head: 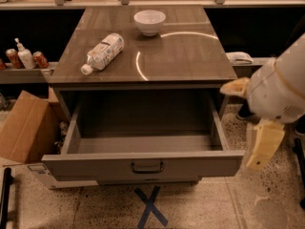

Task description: Close top drawer

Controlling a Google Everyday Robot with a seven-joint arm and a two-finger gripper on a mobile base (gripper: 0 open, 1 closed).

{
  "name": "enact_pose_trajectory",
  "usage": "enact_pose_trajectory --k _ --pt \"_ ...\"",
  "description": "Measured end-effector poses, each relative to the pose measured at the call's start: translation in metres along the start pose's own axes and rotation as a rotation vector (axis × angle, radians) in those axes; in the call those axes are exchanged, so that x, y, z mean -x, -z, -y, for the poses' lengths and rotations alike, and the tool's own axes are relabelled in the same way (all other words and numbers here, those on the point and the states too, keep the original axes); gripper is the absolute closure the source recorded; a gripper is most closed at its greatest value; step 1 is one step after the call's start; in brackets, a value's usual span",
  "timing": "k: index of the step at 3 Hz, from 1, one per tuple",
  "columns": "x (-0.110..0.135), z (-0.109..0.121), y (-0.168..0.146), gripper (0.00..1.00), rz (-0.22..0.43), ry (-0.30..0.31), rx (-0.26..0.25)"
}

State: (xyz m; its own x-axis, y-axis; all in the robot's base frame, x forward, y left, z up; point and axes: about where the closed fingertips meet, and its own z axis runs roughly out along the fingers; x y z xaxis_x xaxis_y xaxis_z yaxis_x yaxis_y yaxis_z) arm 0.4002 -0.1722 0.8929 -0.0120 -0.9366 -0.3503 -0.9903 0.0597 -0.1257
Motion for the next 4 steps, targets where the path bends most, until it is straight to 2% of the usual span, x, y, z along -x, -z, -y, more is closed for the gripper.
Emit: enact_pose_trajectory --k 1,2,3,4 --pt "-0.014 -0.04 -0.087 0.0 0.097 0.014 0.188" --pt "-0.018 -0.047 -0.098 0.0 0.091 0.011 0.211" --pt "-0.023 -0.048 -0.11 0.0 0.081 0.017 0.213" --pt "-0.043 -0.055 -0.134 0.18 0.083 -0.005 0.22"
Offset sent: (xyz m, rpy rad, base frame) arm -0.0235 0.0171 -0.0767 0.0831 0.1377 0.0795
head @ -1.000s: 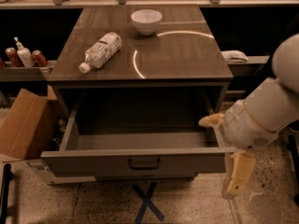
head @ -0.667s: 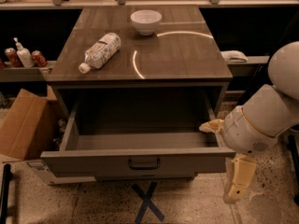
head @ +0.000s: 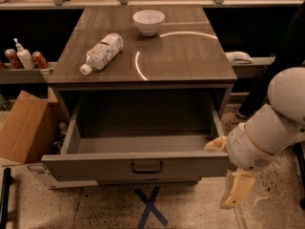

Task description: Close top drawer

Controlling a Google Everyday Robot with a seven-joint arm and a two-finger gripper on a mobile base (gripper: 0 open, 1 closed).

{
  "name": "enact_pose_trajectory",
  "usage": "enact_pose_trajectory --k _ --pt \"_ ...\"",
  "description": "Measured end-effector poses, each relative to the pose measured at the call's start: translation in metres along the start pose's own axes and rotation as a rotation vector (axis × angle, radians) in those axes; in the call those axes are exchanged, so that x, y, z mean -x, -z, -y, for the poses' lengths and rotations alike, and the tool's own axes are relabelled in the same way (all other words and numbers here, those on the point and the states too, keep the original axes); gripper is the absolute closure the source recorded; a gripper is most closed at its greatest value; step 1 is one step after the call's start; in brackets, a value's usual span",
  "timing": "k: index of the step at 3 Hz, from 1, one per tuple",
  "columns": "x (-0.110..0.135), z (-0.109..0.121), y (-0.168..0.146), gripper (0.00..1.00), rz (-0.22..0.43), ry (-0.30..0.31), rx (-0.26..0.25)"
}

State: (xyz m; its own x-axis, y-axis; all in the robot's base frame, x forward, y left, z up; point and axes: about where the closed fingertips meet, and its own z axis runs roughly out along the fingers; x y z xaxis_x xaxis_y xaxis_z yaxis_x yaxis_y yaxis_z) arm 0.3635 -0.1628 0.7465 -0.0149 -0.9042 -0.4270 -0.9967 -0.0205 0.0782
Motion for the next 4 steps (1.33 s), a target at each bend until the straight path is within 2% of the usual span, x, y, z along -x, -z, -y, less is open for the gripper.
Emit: enact_pose_trajectory --k 1,2,3,4 --pt "-0.017 -0.001 -0.018 0.41 0.004 -0.016 -0.001" --pt "-0.027 0.002 -0.035 0.64 -0.02 -0.031 -0.003" --pt "-0.044 0.022 -0.064 0.89 -0.026 -0.049 0.005" --pt "-0.064 0.056 -0.1 1.0 0.007 -0.071 0.02"
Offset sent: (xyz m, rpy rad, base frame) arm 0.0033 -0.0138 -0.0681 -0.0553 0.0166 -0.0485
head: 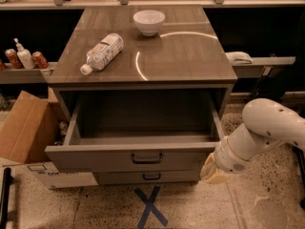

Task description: Close top drawer

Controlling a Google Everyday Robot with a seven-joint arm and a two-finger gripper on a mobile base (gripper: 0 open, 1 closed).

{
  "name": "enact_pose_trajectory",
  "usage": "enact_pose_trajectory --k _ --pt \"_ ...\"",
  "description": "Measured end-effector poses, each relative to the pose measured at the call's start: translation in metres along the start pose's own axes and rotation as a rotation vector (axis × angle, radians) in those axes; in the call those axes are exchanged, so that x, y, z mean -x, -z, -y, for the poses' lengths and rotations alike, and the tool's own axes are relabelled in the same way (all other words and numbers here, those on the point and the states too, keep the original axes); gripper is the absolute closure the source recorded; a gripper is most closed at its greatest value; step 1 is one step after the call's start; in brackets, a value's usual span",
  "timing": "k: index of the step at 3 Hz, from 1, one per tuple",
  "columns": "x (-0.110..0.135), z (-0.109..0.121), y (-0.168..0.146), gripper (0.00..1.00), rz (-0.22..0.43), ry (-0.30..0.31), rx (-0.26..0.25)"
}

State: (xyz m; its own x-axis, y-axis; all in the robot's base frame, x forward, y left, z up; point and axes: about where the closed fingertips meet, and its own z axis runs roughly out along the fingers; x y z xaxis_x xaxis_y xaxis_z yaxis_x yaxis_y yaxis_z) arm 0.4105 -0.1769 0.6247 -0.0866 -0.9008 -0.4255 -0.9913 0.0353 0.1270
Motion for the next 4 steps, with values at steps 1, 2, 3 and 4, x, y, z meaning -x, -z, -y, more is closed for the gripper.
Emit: enact_pose_trajectory --k 1,2,3,4 --pt "-0.002 0.007 -0.003 1.0 0.004 0.005 -0.005" --pt "-0.002 0.031 -0.006 1.0 0.022 0.019 -0.033" --pt "-0.002 0.031 -0.006 1.0 0.022 0.02 -0.034" --pt "0.009 0.072 -0.007 1.0 0.074 0.042 -0.108"
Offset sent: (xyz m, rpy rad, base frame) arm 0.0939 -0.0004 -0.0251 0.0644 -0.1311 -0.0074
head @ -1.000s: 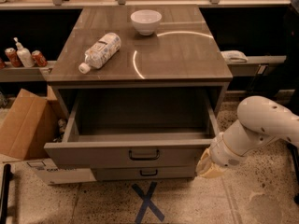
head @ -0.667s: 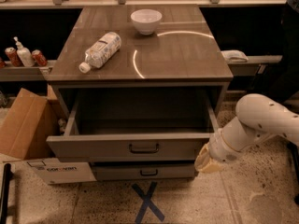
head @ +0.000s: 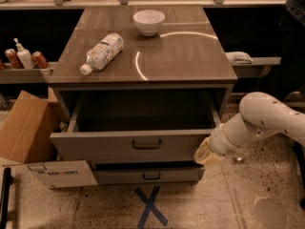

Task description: Close top drawer

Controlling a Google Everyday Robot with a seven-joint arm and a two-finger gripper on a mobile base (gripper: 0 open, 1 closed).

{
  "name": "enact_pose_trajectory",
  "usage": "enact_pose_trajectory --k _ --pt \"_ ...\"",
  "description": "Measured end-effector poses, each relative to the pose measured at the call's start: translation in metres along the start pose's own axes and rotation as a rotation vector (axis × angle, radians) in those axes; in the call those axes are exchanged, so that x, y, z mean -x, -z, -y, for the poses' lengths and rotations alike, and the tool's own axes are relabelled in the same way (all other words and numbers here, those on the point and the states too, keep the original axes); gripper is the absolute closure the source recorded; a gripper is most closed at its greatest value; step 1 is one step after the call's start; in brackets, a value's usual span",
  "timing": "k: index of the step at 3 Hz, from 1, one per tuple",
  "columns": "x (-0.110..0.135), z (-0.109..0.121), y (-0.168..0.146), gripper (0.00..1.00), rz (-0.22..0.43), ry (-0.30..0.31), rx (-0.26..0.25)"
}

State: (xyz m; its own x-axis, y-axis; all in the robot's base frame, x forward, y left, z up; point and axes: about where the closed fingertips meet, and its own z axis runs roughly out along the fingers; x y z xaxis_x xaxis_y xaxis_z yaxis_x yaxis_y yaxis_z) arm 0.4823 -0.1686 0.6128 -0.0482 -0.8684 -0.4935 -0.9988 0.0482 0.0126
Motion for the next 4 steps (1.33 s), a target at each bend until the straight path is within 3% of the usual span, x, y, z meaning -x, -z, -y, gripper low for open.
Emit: enact_pose_trajectory --k 1,3,4 --pt "0.005 0.013 -0.001 1.0 0.007 0.007 -0.027" --pt "0.038 0.06 0.002 1.0 -0.009 0.041 -0.188" --pt "0.051 0.077 0.002 1.0 -0.031 0.056 -0.241"
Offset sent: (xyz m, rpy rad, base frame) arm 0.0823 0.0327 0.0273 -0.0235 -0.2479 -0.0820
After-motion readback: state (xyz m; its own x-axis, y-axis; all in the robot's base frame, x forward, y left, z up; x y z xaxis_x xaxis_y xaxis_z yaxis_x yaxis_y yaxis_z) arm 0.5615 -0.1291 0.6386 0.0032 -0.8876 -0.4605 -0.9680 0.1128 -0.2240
